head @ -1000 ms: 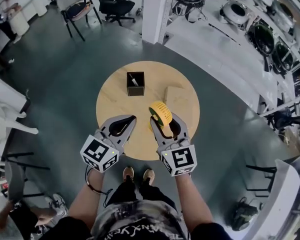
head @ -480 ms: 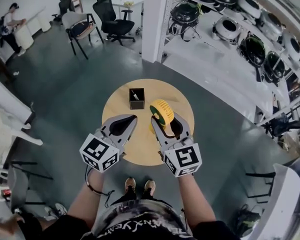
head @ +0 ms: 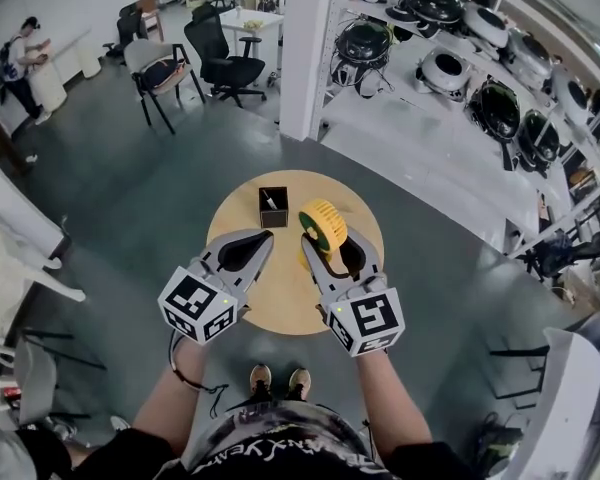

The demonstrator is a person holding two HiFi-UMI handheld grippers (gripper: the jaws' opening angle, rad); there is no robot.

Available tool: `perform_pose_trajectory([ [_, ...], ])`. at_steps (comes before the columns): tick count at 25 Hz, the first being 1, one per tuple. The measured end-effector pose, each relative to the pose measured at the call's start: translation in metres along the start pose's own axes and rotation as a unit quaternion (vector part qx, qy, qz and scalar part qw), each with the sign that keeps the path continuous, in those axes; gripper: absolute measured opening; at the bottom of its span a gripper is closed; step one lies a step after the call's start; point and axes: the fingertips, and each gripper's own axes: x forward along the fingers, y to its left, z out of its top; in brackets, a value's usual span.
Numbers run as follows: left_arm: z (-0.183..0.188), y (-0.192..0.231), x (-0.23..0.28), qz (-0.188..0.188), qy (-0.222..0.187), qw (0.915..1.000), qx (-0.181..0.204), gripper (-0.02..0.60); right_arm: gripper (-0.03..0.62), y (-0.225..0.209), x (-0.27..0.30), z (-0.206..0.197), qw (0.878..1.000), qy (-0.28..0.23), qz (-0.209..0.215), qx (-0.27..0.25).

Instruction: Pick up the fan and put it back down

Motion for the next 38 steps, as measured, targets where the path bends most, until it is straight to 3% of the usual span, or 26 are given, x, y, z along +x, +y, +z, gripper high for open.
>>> perform_pose_trajectory([
  [38,-0.027,0.007,0.003,-0.005,0.001,1.0000,-0.008,0.017,0.177,0.001,0.011,-0.026,1.000,0.004,-0.001,0.013],
])
